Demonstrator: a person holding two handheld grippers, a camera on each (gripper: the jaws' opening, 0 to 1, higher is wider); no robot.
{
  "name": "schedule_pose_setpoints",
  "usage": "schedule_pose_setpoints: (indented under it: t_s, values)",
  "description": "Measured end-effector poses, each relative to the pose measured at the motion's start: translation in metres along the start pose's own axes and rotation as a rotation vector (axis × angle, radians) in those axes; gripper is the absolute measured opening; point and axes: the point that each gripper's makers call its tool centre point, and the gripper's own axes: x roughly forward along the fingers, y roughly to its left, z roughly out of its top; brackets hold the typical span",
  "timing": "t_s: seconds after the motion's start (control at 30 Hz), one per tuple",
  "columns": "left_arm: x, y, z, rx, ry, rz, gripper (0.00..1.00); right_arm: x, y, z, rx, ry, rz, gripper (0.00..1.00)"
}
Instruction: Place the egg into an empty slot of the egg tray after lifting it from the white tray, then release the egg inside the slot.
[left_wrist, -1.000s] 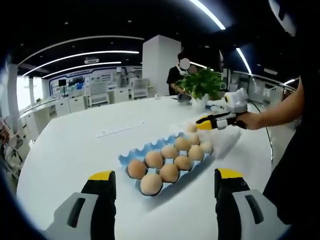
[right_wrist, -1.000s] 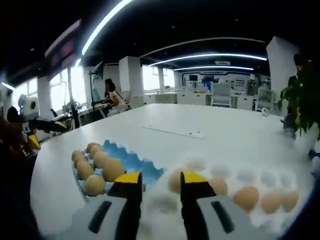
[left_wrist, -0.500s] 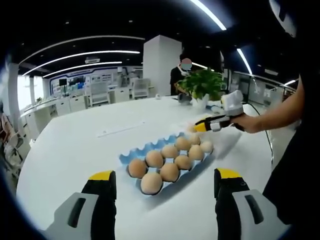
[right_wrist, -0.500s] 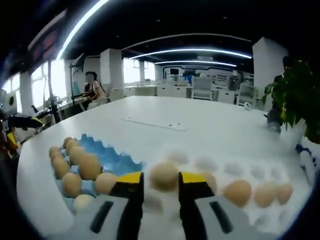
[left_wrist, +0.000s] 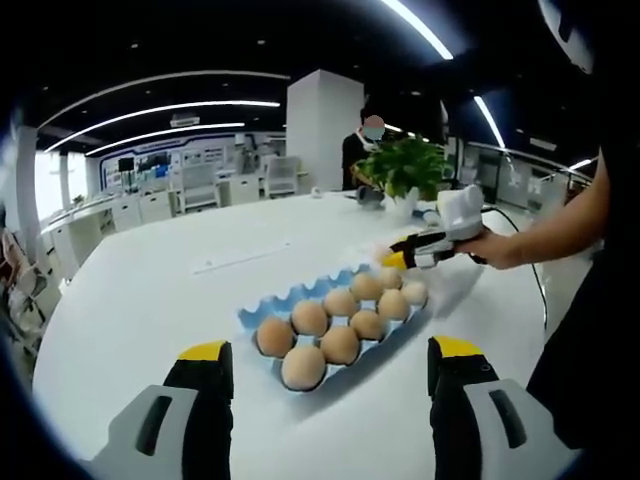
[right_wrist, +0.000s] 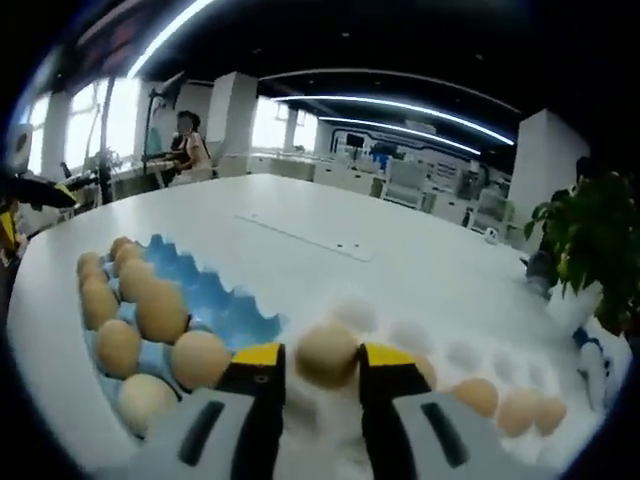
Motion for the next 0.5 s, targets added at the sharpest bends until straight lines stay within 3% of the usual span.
schedule_pose_setpoints:
  t_s: [0.13, 0.5]
  values:
    - [-0.0007, 0.0007, -0.0006, 0.002, 0.003, -0.001, 0.80, 0.0015, 0.0009, 0.0014, -0.030, -0.003, 0.012, 0.29]
    - [-0.0010, 0.0009, -0.0002, 0.005, 0.003, -0.003, 0.80, 0.0030, -0.0043, 0.0029, 0.025, -0.004, 0.008, 0.24]
